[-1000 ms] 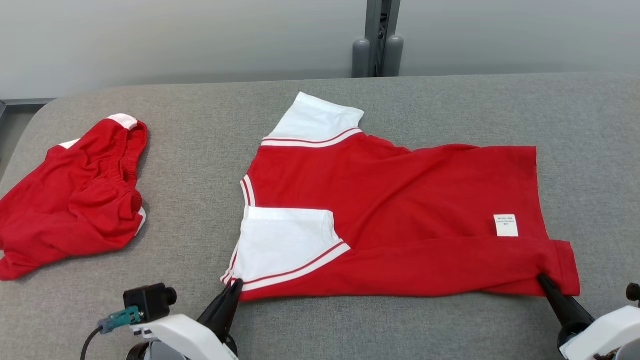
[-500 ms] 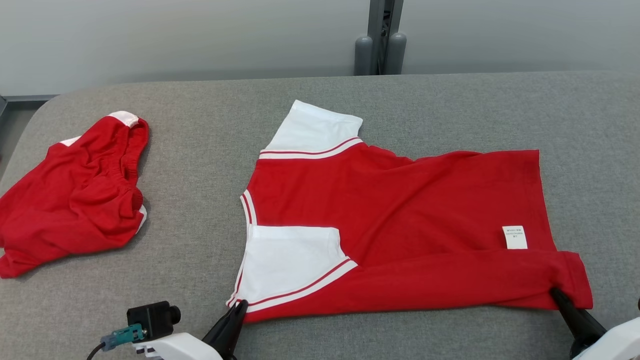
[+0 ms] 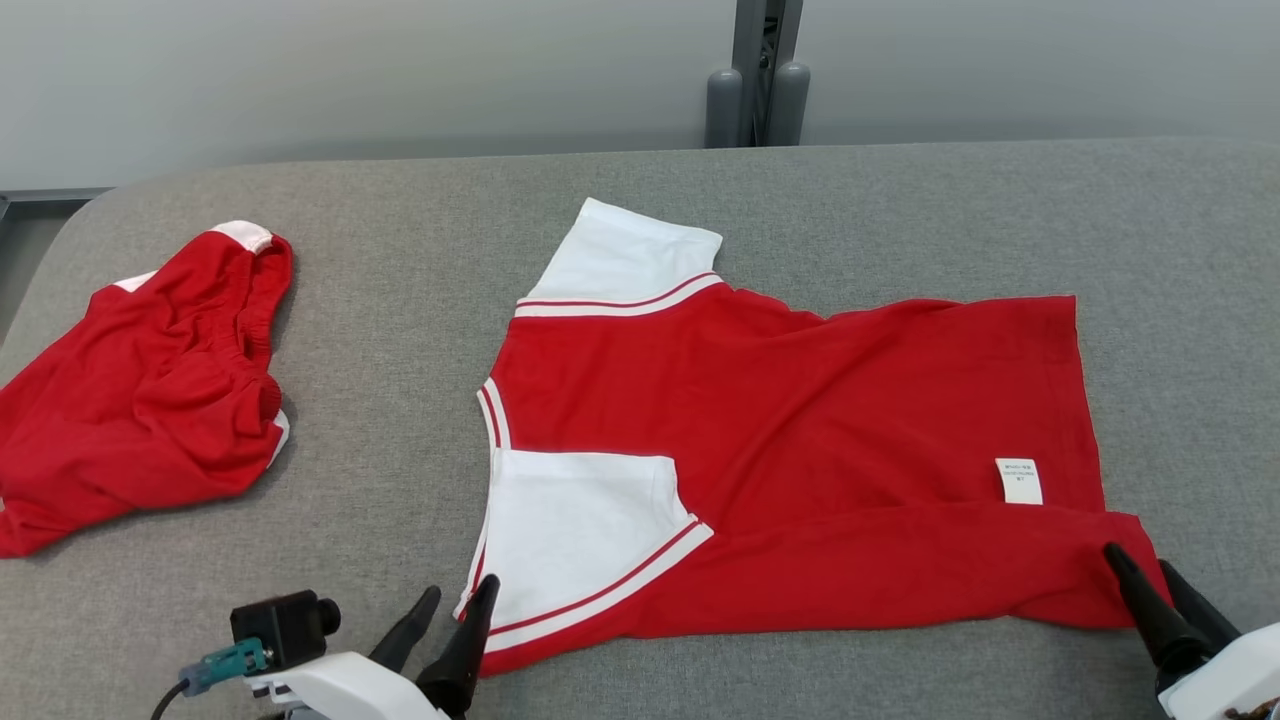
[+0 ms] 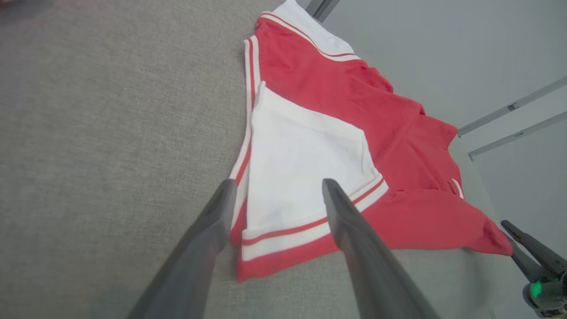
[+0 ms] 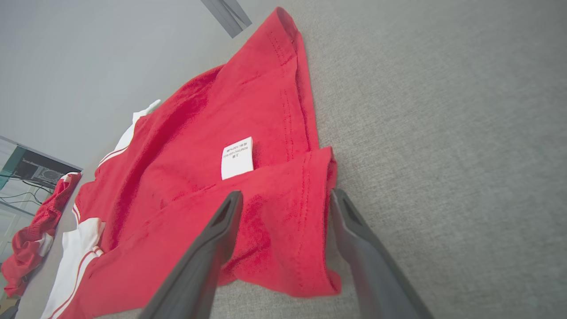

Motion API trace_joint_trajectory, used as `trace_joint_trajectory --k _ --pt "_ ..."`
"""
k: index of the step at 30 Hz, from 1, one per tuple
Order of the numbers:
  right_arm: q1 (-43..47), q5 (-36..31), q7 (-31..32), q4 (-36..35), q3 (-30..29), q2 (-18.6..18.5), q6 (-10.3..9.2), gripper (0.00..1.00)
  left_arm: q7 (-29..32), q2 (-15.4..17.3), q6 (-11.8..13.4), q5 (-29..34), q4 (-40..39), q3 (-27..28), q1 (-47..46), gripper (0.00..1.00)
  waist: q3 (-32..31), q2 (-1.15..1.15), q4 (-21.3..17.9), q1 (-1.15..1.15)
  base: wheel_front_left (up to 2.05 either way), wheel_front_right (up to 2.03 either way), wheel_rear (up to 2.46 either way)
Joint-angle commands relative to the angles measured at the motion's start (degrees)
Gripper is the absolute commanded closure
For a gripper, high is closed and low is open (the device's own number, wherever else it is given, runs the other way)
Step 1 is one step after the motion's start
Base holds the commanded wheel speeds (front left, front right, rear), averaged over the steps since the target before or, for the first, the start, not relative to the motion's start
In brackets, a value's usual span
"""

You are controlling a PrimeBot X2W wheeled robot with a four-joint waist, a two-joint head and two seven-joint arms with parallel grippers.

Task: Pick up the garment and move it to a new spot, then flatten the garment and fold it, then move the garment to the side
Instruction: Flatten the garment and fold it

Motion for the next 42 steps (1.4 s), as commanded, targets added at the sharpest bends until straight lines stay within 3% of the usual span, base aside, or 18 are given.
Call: trace_joint_trajectory --k 1,10,16,22,32,42 --pt "0.43 -0.49 0.03 0.06 -0.86 -0.15 0.12 0.00 -0.52 0.37 0.26 0.70 -0.35 0.52 -1.31 0.00 0.09 0.00 -0.07 0.00 0.00 0.00 0.00" --pt "-0.35 -7.50 0.03 -2.42 -11.67 1.24 0.12 0.00 -2.24 1.96 -1.14 6.50 -1.54 0.10 -9.73 0.00 1.59 0.00 -0.13 0.00 0.00 0.00 0.00" --pt "-6.93 -14.16 0.03 -0.48 -13.83 4.63 0.12 0.00 -0.30 1.63 -3.32 9.36 2.70 -0.71 -20.53 0.00 4.84 0.00 -2.00 0.00 0.00 0.00 0.00" --pt "-16.72 -17.39 0.03 5.24 -11.08 7.55 0.12 0.00 3.03 -0.36 -7.01 8.07 10.39 -0.31 -32.99 0.00 10.65 0.00 -3.98 0.00 0.00 0.00 0.00" --pt "-31.30 -15.59 0.83 12.27 -5.12 9.03 0.12 0.00 10.10 -1.39 -12.77 6.86 25.91 -0.07 -52.29 0.00 18.97 0.00 -6.65 0.00 0.00 0.00 0.00" --pt "-41.19 -11.57 1.82 14.65 2.06 10.19 0.12 0.00 14.89 -2.12 -15.71 7.89 39.12 -3.61 -67.27 0.00 24.01 0.00 -9.01 0.00 0.00 0.00 0.00"
